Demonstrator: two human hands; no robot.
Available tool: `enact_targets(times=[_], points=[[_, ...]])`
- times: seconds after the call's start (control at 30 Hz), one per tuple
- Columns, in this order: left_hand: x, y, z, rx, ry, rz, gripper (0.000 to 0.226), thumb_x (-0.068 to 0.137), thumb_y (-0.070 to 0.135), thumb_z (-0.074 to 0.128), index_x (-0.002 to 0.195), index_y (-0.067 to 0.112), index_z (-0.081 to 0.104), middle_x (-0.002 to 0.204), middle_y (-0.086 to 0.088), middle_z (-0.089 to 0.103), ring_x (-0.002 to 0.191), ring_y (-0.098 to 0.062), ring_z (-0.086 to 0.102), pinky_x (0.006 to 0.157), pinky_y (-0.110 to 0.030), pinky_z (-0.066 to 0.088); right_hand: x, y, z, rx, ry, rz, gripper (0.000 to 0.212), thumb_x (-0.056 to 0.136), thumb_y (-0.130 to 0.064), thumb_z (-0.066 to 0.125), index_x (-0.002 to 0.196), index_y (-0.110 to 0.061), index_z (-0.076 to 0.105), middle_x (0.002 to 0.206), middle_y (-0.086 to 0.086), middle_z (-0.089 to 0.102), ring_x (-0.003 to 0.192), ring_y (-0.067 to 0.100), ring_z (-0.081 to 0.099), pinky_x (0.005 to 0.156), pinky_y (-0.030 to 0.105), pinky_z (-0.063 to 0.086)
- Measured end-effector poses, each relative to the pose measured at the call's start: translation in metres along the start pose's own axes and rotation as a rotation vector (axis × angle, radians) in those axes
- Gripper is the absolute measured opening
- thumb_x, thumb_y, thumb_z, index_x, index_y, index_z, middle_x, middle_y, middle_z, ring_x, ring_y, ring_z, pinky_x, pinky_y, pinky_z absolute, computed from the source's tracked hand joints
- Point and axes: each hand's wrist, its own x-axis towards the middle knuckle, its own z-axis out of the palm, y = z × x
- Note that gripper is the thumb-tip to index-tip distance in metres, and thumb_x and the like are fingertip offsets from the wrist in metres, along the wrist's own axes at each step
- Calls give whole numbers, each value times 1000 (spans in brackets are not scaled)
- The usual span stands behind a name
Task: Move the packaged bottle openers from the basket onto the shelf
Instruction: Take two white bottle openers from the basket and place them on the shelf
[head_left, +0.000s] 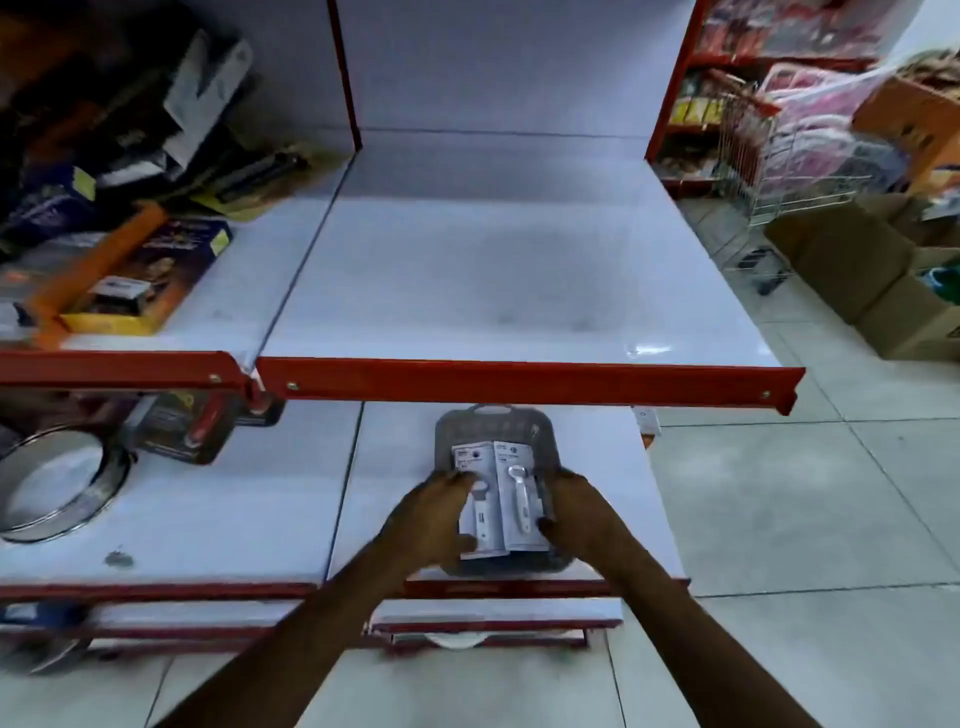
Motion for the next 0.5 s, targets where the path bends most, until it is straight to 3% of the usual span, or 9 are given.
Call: enact_targets(times=[0.17,0.23,0.3,0.4,0.5], points=[[72,-3,-1,167,-146,70,115,56,39,93,145,9,27,143,-10,52,122,-32,57,101,-40,51,54,-19,-25,-68,-278,-31,101,64,-16,87,144,-15,25,145,14,44,127,38,50,101,43,48],[85,-9,7,201,-207,38,129,46,41,97,146,13,21,143,-7,53,121,-31,58,99,-41,54,69,-19,-23,-135,-295,-43,115,57,-19,91,147,-16,18,152,14,34,135,39,40,105,46,42],[93,-17,15,169,-236,-8,129,44,37,99,145,16,22,144,-5,52,123,-30,57,101,-40,53,82,-18,-19,-259,-333,-51,126,52,-24,93,149,-16,13,158,15,20,143,37,24,116,50,27],[99,-25,23,213,-216,-5,133,41,42,98,146,18,19,149,-4,44,132,-30,48,108,-40,46,92,-13,-14,-261,-351,-94,141,41,-29,97,149,-23,7,159,9,20,144,35,22,119,48,26],[102,-30,24,269,-165,-1,138,41,48,96,149,17,16,156,-7,33,140,-32,36,115,-43,38,94,-7,-15,-383,-292,-187,143,41,-38,95,149,-23,3,160,8,14,147,34,12,120,47,20]])
